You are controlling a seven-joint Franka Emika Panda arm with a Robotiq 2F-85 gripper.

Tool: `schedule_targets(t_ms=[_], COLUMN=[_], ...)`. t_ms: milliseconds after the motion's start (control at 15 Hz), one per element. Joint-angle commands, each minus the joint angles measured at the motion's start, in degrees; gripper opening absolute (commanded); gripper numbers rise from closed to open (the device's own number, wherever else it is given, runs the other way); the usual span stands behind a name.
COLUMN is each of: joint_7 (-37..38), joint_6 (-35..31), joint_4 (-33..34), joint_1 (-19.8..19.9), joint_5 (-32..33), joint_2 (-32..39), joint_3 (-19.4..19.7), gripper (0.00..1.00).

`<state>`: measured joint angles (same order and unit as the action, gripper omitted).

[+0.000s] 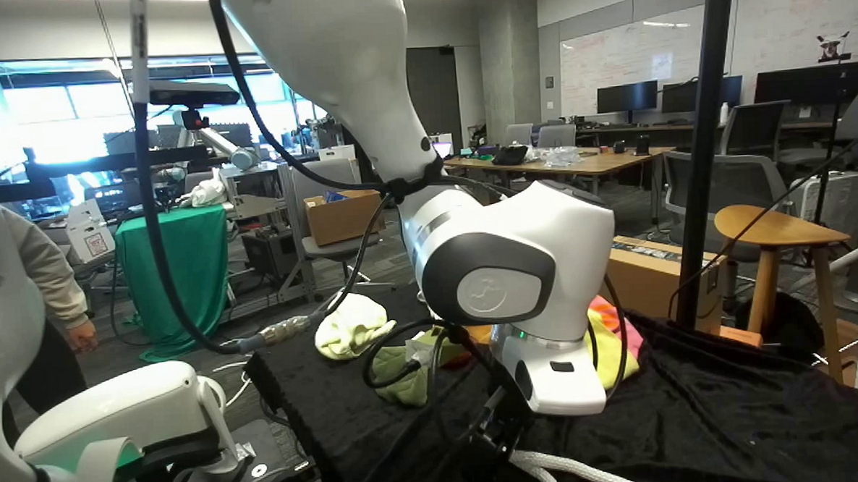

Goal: Pile the things on the table onto the pink shirt

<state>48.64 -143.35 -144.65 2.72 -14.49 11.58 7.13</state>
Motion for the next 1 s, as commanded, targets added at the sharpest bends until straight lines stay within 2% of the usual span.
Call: schedule_targets(t_ms=[0, 533, 667, 733, 800, 867, 933], joint_7=[-1.3, -1.5, -1.6, -1.7, -1.8, -1.8, -1.9], joint_6=[-1.2, -1.3, -1.5, -1.7, -1.8, -1.9, -1.9], joint_4=[-0.1, -0.5, -0.6, -0.7, -0.7, -0.7, -0.8], joint_1=[0.2, 0.4, 0.5, 0.6, 0.6, 0.7, 0.7], joint_5=[0.7, 0.7, 0.6, 0.4, 0.4, 0.2, 0.2], joint_2=[0.2, -0.5, -0.6, -0.6, -0.6, -0.6, -0.6], joint_3=[0.2, 0.7, 1.0, 1.1, 1.1, 1.1, 1.2], gripper=[1.0, 1.0, 0.96, 0.92, 0.76, 0.67, 0.67])
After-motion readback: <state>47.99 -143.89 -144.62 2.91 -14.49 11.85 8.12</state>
